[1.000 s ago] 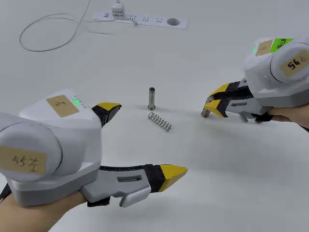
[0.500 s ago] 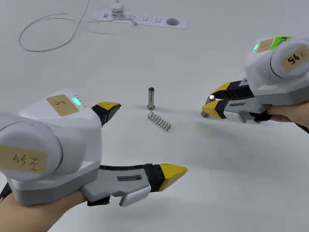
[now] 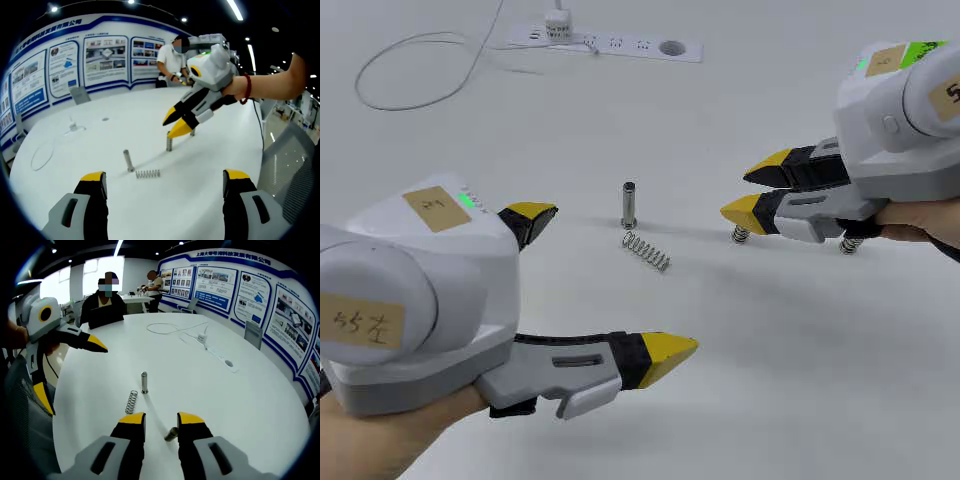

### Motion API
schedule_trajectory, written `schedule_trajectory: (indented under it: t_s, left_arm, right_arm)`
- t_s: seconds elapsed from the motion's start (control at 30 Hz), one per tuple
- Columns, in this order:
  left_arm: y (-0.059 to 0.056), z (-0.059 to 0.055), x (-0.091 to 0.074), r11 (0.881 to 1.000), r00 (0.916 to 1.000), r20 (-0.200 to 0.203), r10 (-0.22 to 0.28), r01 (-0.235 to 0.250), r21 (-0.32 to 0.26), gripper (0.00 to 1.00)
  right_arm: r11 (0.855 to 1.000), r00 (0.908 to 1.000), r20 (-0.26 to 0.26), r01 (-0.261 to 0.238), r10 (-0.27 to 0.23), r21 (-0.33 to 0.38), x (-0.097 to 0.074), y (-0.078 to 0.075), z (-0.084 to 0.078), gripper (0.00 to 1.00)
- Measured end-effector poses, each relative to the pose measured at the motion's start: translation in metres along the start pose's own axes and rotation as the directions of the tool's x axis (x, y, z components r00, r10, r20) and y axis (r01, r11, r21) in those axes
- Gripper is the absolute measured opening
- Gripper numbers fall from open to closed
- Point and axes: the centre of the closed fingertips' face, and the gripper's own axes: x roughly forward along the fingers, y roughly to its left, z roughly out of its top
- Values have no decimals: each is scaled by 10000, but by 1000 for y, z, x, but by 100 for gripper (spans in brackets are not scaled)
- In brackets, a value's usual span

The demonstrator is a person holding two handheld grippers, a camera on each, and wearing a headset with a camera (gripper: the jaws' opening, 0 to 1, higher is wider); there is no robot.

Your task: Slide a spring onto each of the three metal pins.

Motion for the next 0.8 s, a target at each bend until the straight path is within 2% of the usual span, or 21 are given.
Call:
schedule_trajectory:
  t_s: [0.13,0.4,0.63,0.8]
  left_arm:
    - [5,2,-3,9999,9999,28,129,-129,78,98]
    - [12,3,-8,9994,9993,133,350,-350,-43,99]
    - [16,1,-12,9988,9986,164,497,-496,-29,98]
    - [18,1,-16,9981,9978,287,605,-601,-132,98]
  right_arm:
    - [9999,9999,103,-43,44,-95,-1,6,6,27]
    - [9993,9995,184,-252,246,281,5,24,9,29]
    - [9983,9989,58,-468,466,347,19,39,5,29]
    - [9973,9985,-128,-529,537,517,29,45,-6,29]
